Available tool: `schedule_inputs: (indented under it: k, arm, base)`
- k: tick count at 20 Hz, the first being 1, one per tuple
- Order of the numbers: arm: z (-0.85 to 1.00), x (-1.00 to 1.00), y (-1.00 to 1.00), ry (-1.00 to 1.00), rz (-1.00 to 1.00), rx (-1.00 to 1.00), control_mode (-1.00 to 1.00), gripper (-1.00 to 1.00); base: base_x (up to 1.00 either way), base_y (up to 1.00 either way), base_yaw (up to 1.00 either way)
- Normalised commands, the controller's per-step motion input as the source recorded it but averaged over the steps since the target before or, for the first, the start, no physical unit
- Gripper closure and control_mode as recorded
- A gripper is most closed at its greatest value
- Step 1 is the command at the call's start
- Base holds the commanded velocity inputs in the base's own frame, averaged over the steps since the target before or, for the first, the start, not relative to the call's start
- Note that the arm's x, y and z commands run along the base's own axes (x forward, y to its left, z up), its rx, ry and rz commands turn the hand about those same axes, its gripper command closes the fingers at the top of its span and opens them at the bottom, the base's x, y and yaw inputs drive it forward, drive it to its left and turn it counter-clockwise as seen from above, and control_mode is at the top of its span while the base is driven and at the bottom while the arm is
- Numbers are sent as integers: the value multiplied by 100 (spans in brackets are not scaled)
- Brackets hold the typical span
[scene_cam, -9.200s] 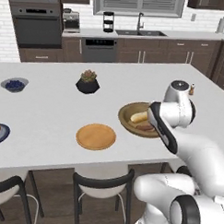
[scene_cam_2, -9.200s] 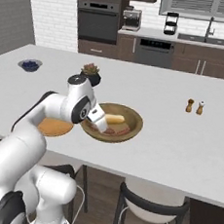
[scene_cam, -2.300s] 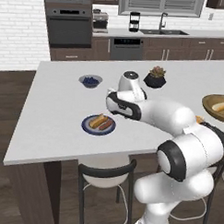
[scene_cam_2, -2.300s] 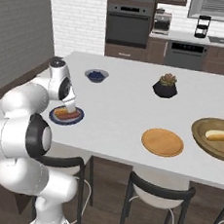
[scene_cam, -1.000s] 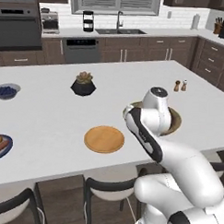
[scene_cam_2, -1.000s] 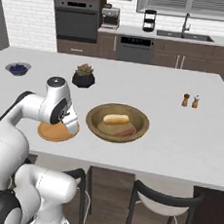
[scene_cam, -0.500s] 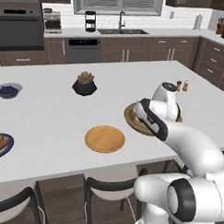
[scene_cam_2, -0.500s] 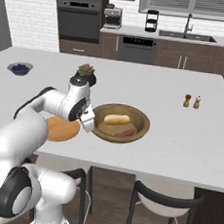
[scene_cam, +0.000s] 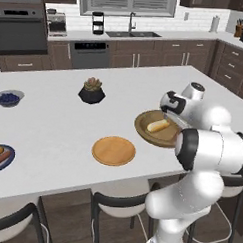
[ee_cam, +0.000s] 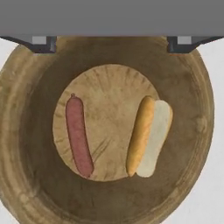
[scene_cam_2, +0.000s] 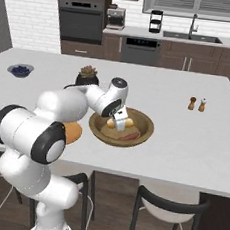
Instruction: Place one bun and one sausage from the bowl on each plate.
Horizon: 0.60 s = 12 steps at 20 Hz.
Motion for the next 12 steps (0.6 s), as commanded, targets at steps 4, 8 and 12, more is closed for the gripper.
schedule_inputs:
  k: [4,8,12]
  arm:
    - [-24,89,0,1,0,-1,-100,-100]
    - [-56,58,0,6,0,-1,-100,-100]
    - [-74,58,1,12,0,-3,-100,-100]
  base:
    - [0,0,0]
    - [0,0,0]
    - [0,0,0]
